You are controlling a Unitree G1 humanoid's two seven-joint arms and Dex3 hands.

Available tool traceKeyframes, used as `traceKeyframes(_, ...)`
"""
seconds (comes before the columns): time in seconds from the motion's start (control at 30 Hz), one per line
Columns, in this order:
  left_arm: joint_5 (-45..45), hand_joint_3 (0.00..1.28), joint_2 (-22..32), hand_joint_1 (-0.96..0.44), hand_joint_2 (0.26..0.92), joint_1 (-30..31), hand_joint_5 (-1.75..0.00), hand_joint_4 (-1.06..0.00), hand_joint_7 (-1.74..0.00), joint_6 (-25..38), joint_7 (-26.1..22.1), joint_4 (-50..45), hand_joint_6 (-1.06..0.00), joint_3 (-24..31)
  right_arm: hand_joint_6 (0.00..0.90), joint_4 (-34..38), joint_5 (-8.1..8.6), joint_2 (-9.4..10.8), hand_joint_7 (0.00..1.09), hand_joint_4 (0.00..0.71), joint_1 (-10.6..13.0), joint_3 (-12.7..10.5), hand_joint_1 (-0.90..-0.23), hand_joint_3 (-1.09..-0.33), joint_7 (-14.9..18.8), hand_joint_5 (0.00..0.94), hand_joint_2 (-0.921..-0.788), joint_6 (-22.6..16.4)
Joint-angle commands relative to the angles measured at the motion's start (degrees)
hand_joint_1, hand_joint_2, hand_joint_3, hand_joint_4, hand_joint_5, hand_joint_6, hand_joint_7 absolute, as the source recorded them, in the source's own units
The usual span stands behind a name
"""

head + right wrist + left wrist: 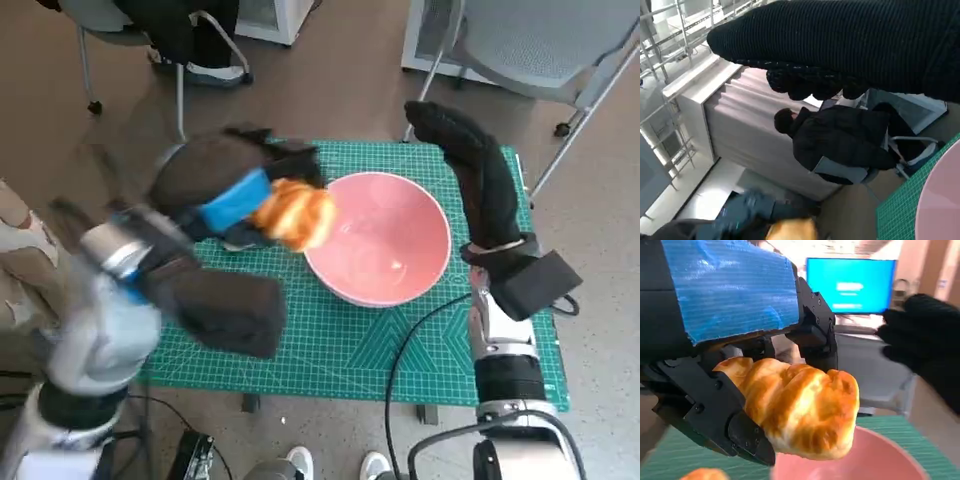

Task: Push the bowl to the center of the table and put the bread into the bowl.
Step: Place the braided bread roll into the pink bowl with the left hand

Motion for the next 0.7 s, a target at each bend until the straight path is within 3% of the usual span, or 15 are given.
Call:
traceKeyframes(0.03,0.2,0.02,-2.5,0.0,0.913,-6.0,-1.11,-0.79,-1.08,-2.4,0.7,5.7,-0.66,-2.5,0.014,-1.0,-0.04,-0.4,0.43,0.182,2.5,-0.2,-0.713,-0.862,0.0,0.0,-0.921,0.7)
traceKeyframes(0.33,0.5,0.03,-7.5,0.0,0.919,-14.4,-1.16,-0.74,-1.08,-8.3,3.7,20.8,-0.66,-6.1,0.009,-3.2,0.01,-0.9,0.43,0.179,4.0,-0.7,-0.712,-0.865,-0.5,0.0,-0.921,1.4)
traceKeyframes(0.47,1.1,0.05,-9.6,0.0,0.92,-17.6,-1.13,-0.69,-1.17,-9.1,4.6,27.1,-0.66,-7.5,0.007,-4.8,0.17,-0.9,0.43,0.177,5.0,-0.9,-0.7,-0.862,-0.7,0.0,-0.921,1.7)
traceKeyframes(0.7,1.1,0.07,-11.0,0.0,0.919,-19.4,-1.23,-0.64,-1.11,-8.7,3.8,30.2,-0.68,-8.1,0.003,-5.9,0.4,-1.2,0.44,0.169,5.8,-1.5,-0.685,-0.856,-1.0,0.0,-0.921,2.9)
